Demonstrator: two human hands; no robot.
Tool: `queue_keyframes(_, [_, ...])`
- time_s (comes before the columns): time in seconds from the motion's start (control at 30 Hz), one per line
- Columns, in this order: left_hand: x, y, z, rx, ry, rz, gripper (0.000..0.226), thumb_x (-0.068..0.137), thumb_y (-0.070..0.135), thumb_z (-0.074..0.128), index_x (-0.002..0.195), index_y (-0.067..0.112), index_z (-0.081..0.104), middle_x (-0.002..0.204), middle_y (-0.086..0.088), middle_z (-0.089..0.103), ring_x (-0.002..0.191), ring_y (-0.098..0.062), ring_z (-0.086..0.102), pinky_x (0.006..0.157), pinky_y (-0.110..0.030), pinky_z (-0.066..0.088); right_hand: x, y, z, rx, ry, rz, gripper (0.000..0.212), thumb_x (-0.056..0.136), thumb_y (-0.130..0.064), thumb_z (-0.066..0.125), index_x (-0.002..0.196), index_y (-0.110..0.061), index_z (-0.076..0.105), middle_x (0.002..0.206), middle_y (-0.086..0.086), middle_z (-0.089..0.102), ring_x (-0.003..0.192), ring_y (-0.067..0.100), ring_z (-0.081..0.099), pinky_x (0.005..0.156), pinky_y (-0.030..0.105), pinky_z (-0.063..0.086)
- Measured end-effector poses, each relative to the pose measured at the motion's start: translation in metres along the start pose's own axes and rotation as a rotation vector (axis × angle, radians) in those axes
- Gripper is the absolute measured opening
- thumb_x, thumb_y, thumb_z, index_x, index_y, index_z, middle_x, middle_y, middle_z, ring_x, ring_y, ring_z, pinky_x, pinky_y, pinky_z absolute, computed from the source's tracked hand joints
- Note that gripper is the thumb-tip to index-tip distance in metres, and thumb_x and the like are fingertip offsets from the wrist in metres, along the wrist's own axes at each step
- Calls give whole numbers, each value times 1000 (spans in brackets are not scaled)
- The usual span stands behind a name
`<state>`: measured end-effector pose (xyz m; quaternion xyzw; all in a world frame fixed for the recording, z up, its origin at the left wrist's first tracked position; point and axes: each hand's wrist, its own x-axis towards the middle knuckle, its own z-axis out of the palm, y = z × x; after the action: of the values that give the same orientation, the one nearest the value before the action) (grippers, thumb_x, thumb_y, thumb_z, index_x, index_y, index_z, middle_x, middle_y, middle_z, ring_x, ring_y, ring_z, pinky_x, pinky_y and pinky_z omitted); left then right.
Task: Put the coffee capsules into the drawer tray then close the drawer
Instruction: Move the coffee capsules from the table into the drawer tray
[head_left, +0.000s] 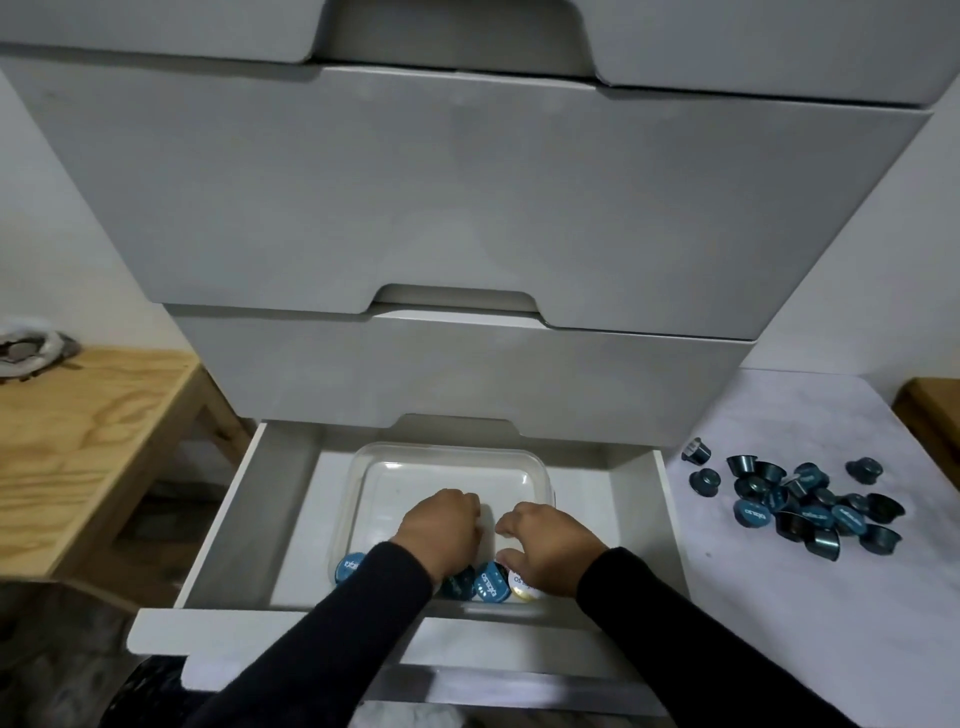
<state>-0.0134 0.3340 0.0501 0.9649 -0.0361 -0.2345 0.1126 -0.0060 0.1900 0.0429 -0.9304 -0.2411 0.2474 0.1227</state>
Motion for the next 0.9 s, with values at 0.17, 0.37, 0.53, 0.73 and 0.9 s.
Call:
queue_keyframes(0.17, [-22,15,11,-36,292,-109,36,95,21,44,130,10,42,131,-6,48,119,-19,48,93,-26,44,-16,-7,11,-116,307,0,40,91,-27,39,124,-7,51,124,11,54,116,24,50,98,31,42])
queue_keyframes(0.37, [-48,34,16,-138,549,-126,50,100,28,32,145,12,18,149,-5,27,138,-16,24,113,-23,26,-33,-9,10,-86,649,7,49,73,-37,38,100,-9,68,90,4,71,83,18,68,73,24,57])
queue_keyframes(0.53, [-60,74,8,-277,625,-43,57,98,37,33,147,20,12,155,0,15,143,-13,16,117,-26,21,-62,16,6,-69,869,-51,39,90,-26,46,113,1,62,106,16,68,98,27,64,85,34,55])
queue_keyframes(0.73, [-45,140,17,-376,691,135,50,98,32,37,145,23,22,150,3,27,139,-7,24,111,-15,14,-91,86,-3,-126,887,64,36,91,-20,48,113,6,60,111,20,66,105,30,61,85,37,54])
queue_keyframes(0.9, [-18,223,32,-359,658,252,43,92,26,52,134,19,44,133,1,50,123,-9,47,100,-10,25,-127,166,-18,-107,892,162,33,79,-12,53,107,2,63,102,16,69,94,25,66,78,32,57])
